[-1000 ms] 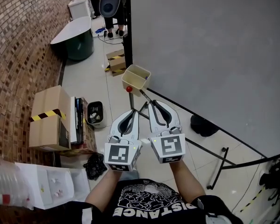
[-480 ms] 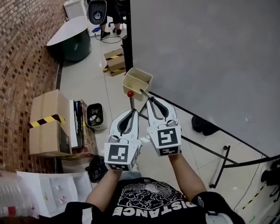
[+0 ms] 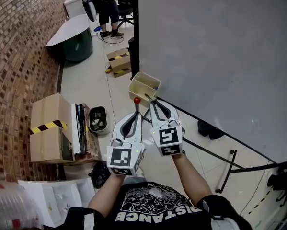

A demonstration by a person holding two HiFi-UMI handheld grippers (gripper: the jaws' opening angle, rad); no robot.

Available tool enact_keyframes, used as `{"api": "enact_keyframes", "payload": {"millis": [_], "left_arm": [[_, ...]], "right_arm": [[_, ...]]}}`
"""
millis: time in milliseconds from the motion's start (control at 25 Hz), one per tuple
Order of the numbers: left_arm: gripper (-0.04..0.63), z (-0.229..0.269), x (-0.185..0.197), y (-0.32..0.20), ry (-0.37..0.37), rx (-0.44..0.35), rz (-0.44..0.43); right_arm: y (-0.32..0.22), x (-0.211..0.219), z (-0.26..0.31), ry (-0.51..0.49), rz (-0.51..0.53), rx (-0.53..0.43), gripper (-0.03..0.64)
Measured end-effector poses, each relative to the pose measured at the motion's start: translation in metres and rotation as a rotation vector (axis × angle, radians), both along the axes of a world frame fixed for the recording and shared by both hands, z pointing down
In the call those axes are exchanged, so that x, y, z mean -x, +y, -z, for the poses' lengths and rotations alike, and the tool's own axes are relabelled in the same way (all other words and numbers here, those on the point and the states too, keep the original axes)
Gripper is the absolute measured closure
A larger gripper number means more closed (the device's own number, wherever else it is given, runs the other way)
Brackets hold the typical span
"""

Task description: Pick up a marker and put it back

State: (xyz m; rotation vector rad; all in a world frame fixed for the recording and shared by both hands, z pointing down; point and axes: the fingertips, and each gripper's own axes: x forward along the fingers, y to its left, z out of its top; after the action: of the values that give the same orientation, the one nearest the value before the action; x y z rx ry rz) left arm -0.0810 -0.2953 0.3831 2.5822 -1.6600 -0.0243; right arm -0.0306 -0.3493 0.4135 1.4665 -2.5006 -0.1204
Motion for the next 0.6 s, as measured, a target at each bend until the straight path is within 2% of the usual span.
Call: {"api": "enact_keyframes", "payload": {"millis": [600], "left_arm": [[0.591,-0.008,0.012,-0.023,0.009,0.009,0.005]], "right_arm": [[-0.028,0.009,-0.031,0.014,-0.007,0.077,0.583]]}}
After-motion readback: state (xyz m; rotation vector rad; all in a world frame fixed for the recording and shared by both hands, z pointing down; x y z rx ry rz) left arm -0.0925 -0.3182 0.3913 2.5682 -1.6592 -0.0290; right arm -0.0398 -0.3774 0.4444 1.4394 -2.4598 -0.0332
